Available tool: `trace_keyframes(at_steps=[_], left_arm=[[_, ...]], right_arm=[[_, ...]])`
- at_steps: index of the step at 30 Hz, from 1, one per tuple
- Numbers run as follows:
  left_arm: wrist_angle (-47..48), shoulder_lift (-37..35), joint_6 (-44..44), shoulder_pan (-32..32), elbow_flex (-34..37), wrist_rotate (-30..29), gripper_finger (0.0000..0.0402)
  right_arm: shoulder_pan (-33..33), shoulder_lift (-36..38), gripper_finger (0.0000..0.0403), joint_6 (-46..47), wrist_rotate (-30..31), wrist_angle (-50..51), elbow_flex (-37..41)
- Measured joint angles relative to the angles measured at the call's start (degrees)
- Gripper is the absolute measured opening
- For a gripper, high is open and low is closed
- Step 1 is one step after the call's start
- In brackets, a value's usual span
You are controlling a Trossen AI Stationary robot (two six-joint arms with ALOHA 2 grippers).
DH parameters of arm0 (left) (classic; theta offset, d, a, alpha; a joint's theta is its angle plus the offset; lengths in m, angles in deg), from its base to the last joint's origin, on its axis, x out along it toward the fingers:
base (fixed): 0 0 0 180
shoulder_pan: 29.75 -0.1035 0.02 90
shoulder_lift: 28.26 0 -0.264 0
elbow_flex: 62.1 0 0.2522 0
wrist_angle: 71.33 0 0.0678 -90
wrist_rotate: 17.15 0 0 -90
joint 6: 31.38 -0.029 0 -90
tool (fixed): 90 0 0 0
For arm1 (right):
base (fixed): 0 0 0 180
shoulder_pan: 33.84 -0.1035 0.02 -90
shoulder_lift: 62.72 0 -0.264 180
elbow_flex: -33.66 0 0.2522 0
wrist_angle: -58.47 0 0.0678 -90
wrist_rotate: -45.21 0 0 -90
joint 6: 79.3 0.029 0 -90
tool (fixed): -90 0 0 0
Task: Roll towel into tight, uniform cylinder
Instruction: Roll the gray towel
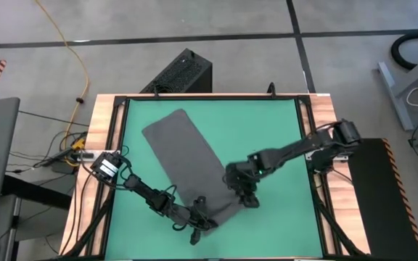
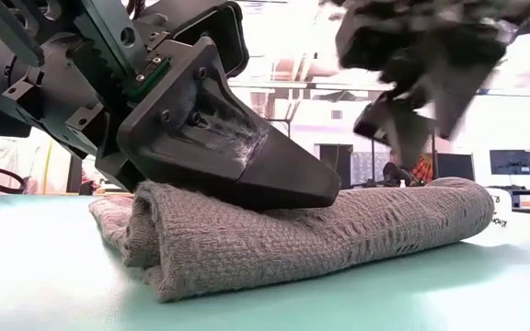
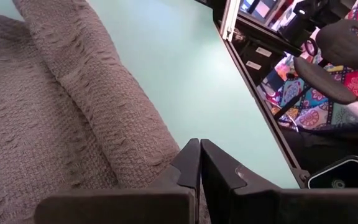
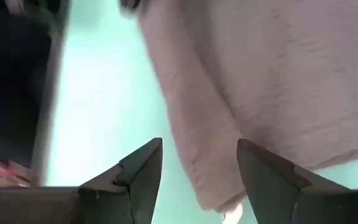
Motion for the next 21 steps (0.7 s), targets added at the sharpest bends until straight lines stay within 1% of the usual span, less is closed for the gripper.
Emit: trace_keyframes(at_steps=[2, 7, 12, 15, 18, 21], left_arm=[[-0.12, 0.03, -0.02, 0.05, 0.02, -0.02, 0.0000], [-0.16, 0.03, 0.09, 0.05, 0.07, 0.11, 0.0000], [-0.16, 0.03, 0.45, 0.05, 0.09, 0.31, 0.0000], [-0.18, 0.03, 0.52, 0.05, 0.11, 0.43, 0.0000], [-0.18, 0.03, 0.81, 0.04, 0.11, 0.46, 0.0000], [-0.18, 0.00, 0.84, 0.05, 0.11, 0.52, 0.0000]], right_arm=[[-3.03, -0.31, 0.0233, -2.81, 6.03, 0.18, 0.03], [-9.37, -0.40, 0.0233, -8.72, 17.39, -0.50, 0.03], [-15.38, 0.00, 0.0233, -10.11, 27.96, -0.12, 0.03], [-18.18, -1.51, 0.0233, -10.55, 34.53, 0.00, 0.03], [-19.80, -3.28, 0.0233, -10.75, 38.86, 0.02, 0.03], [-20.44, -5.62, 0.0233, -11.63, 40.67, 0.31, 0.03]])
